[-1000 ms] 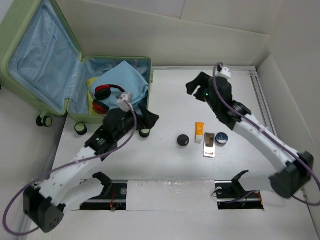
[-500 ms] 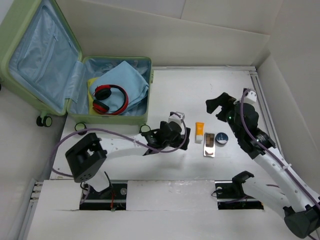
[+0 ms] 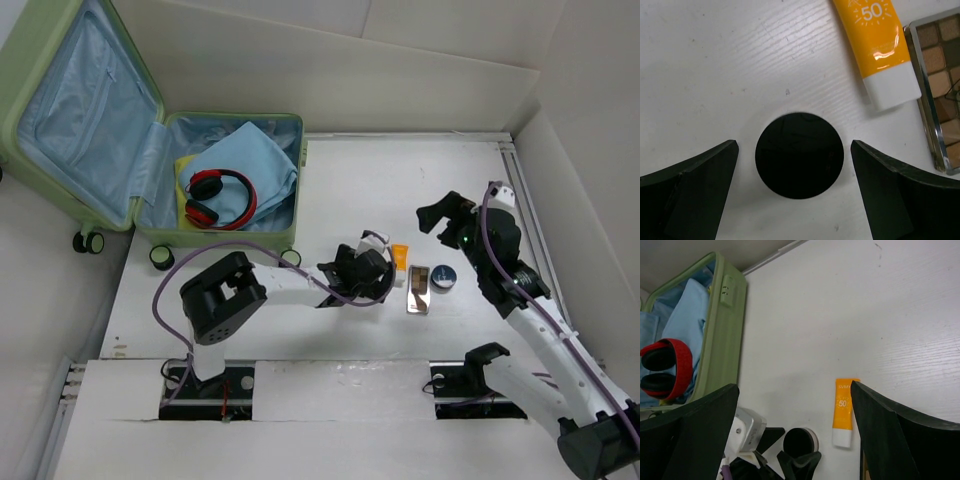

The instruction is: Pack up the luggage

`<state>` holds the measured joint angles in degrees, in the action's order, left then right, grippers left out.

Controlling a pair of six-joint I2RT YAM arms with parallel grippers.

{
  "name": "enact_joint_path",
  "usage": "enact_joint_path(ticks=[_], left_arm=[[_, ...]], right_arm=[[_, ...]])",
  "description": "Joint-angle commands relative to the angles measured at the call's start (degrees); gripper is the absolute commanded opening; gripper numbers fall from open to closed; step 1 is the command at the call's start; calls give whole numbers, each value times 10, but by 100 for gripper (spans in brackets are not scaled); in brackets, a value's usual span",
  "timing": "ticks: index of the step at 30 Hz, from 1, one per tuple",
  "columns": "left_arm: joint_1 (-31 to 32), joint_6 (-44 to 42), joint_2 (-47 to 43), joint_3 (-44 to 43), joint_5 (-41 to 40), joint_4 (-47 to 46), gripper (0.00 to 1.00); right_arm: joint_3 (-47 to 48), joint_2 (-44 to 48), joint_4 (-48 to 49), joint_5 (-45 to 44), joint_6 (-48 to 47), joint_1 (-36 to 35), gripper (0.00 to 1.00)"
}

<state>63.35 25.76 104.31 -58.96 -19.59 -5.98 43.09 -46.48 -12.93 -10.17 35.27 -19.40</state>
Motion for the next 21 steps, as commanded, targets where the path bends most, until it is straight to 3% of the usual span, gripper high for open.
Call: enact_joint_path(ticks=[1,6,9,15,21], left_arm=[[1,-23,18,-37,-31,-9,94],[1,-28,38,-50,-37,-9,77],[1,-28,38,-50,-43,-9,52],[1,-18,7,-50,-64,4,40],[-76,0,-75,-72,-44,18,40]], right_arm=[[-2,9,31,22,-15,8,100],[-2,14,31,27,-20,13,100],[-2,14,31,32,-20,19,100],[-7,24,31,45,-26,37,100],[-7,24,31,56,-26,43,100]])
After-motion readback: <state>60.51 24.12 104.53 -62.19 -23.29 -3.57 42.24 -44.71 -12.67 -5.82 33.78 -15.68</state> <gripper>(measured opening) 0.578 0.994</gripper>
